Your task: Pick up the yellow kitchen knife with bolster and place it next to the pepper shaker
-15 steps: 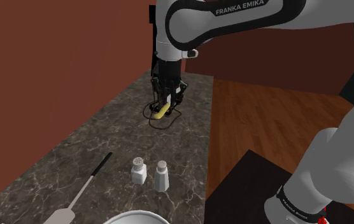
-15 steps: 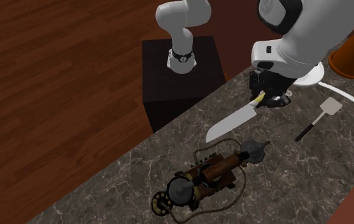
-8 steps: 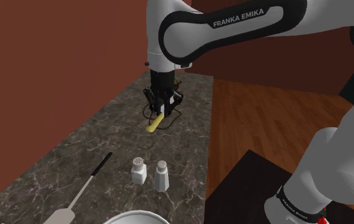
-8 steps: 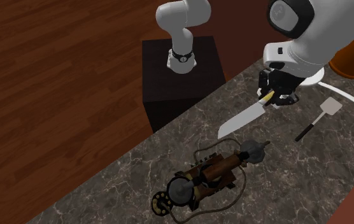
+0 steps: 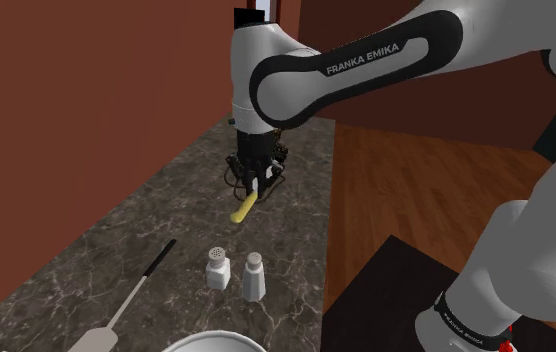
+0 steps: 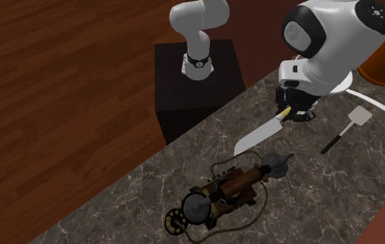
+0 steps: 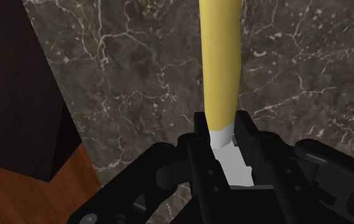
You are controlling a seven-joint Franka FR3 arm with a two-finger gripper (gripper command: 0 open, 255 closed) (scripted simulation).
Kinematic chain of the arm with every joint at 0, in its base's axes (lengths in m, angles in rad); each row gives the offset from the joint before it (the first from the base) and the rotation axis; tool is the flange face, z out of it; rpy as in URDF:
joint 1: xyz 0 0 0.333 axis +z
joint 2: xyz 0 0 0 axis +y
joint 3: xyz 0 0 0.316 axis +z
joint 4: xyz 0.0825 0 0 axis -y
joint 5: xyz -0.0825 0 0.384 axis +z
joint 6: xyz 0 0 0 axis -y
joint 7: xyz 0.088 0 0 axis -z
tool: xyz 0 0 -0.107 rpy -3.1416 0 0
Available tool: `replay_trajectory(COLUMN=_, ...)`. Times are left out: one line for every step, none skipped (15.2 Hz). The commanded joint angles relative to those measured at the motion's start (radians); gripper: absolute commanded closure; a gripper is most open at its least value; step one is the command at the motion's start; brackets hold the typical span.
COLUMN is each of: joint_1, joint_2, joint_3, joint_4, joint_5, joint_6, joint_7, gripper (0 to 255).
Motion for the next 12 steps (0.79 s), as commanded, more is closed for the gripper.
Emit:
replay_trajectory(joint_1=0.001, joint_2=0.009, joint_3=0.001, joint_4=-0.019, joint_5=-0.003, joint_6=0.028, joint_7=0.003, gripper=255)
replay_trajectory(joint_1=0.001, joint_2=0.013, joint_3=0.001, joint_4=-0.028, joint_5=-0.004, joint_6=0.041, joint_7=0.004, gripper=255)
replay_trajectory(joint_1=0.001, joint_2=0.018, joint_3=0.002, joint_4=-0.037, joint_5=-0.005, joint_6=0.054, joint_7=0.005, gripper=255)
replay_trajectory(joint_1=0.001, joint_2=0.023, joint_3=0.002, joint_4=-0.045, joint_5=-0.007, joint_6=0.067, joint_7=0.006, gripper=255)
replay_trajectory(joint_1=0.001, joint_2=0.028, joint_3=0.002, joint_4=-0.053, joint_5=-0.009, joint_6=0.080, joint_7=0.008, gripper=255)
replay_trajectory(joint_1=0.001, joint_2=0.033, joint_3=0.003, joint_4=-0.061, joint_5=-0.010, joint_6=0.094, joint_7=0.009, gripper=255)
replay_trajectory(joint_1=0.001, joint_2=0.038, joint_3=0.003, joint_4=-0.069, joint_5=-0.012, joint_6=0.107, joint_7=0.010, gripper=255)
replay_trajectory(joint_1=0.002, joint_2=0.044, joint_3=0.003, joint_4=-0.077, joint_5=-0.014, joint_6=0.120, joint_7=0.012, gripper=255)
replay_trajectory(joint_1=0.002, joint_2=0.050, joint_3=0.003, joint_4=-0.084, joint_5=-0.016, joint_6=0.133, joint_7=0.013, gripper=255)
replay_trajectory(joint_1=0.002, joint_2=0.056, joint_3=0.004, joint_4=-0.092, joint_5=-0.018, joint_6=0.146, joint_7=0.015, gripper=255)
replay_trajectory(joint_1=0.002, joint_2=0.063, joint_3=0.004, joint_4=-0.099, joint_5=-0.021, joint_6=0.159, joint_7=0.017, gripper=255)
replay_trajectory(joint_1=0.002, joint_2=0.069, joint_3=0.004, joint_4=-0.105, joint_5=-0.023, joint_6=0.172, joint_7=0.019, gripper=255)
